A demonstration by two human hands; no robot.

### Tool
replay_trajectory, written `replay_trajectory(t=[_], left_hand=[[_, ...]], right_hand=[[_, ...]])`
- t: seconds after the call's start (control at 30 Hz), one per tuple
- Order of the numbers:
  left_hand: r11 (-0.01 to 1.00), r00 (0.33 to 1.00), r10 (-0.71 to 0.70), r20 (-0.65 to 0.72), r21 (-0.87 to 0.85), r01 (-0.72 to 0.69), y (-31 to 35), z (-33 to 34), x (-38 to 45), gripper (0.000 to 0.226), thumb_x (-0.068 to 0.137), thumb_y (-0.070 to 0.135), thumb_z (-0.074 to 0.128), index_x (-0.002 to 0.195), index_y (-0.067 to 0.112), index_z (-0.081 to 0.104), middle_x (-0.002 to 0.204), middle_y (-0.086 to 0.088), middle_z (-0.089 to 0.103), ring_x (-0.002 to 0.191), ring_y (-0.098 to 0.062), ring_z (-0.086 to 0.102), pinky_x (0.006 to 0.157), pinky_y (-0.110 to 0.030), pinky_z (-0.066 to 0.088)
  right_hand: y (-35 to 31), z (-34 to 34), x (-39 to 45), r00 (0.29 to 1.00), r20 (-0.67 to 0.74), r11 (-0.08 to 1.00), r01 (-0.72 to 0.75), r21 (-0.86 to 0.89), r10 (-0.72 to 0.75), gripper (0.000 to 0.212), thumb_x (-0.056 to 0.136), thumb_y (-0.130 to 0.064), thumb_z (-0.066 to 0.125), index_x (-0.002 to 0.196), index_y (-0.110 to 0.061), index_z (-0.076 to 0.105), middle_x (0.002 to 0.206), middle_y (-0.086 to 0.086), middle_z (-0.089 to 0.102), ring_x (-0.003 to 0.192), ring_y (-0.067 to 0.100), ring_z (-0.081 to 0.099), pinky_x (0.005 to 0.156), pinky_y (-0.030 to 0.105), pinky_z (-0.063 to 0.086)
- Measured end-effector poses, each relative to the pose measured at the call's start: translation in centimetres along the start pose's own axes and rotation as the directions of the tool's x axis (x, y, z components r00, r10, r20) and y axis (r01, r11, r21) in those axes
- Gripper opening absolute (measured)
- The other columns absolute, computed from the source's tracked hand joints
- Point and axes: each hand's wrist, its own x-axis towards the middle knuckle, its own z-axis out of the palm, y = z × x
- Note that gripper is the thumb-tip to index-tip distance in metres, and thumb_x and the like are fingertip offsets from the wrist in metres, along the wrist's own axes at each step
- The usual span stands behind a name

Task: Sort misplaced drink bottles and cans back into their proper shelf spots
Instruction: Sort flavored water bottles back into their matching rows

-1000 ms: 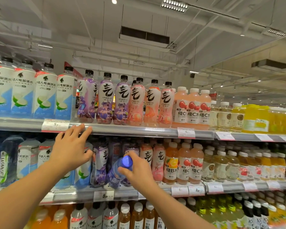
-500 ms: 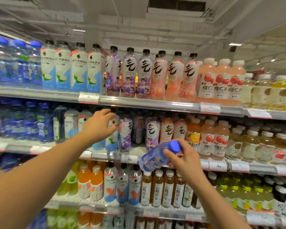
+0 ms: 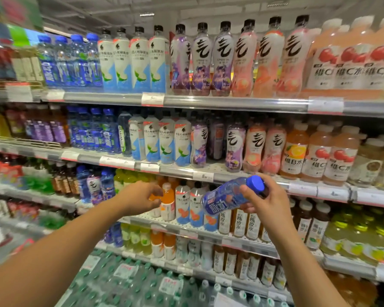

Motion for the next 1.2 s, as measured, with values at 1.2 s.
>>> replay_trajectory(t=[1.2], left_hand=[[0.889,0.933,-0.359,0.021,-0.296,0.348,-35.4,7.7,7.3,0.046,0.086,0.034,0.053,0.128,0.016,0.059,0.129,-0.010,0.066,0.114,-0.031,0.063,0.093,-0.040,0.052]], right_hand=[[2.3,25.0,4.0,0.991,0.041,0.988,-0.121,-0.091,0.125,0.014,0.091,-0.020,0.078,0.100,-0.024,0.068,0.087,-0.001,0.074,0.069,0.024,0.075,0.066,0.044,0.063]])
